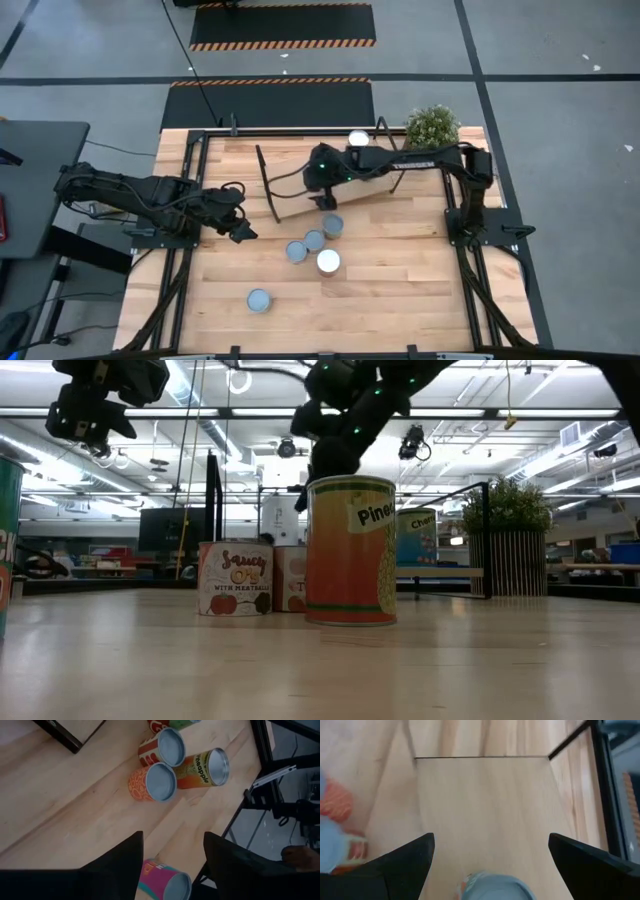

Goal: Pick and place cans onto a shelf
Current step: Put the white can on the shelf

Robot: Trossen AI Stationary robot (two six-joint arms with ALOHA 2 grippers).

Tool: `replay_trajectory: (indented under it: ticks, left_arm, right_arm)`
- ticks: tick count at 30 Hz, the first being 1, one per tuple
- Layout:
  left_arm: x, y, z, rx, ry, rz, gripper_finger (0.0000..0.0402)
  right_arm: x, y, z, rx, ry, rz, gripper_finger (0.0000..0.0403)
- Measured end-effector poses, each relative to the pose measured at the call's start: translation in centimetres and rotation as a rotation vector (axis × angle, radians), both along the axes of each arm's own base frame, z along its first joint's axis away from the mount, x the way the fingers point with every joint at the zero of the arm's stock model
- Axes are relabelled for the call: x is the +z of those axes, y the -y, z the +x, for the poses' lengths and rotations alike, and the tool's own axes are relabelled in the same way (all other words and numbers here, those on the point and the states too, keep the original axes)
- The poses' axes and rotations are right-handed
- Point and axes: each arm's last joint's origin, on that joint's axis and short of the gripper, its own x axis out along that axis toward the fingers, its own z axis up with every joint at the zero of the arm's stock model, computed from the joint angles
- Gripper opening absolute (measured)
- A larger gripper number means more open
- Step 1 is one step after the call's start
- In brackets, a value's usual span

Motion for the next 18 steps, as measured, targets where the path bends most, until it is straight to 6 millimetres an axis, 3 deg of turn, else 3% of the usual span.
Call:
replay_trajectory:
  ticks: [7, 18]
  left_arm:
    - [0.0, 0.0, 0.0, -0.021, 0.004, 0.022, 0.0213]
    - [0.0, 0.0, 0.0, -0.029, 0.004, 0.03, 0.0213]
  right_arm:
    - [-0.7, 1.8, 1.4, -0.19, -0.02, -0.085, 0.04]
    - [-2.2, 2.7, -0.1, -0.359, -0.196, -0.134, 0.0399]
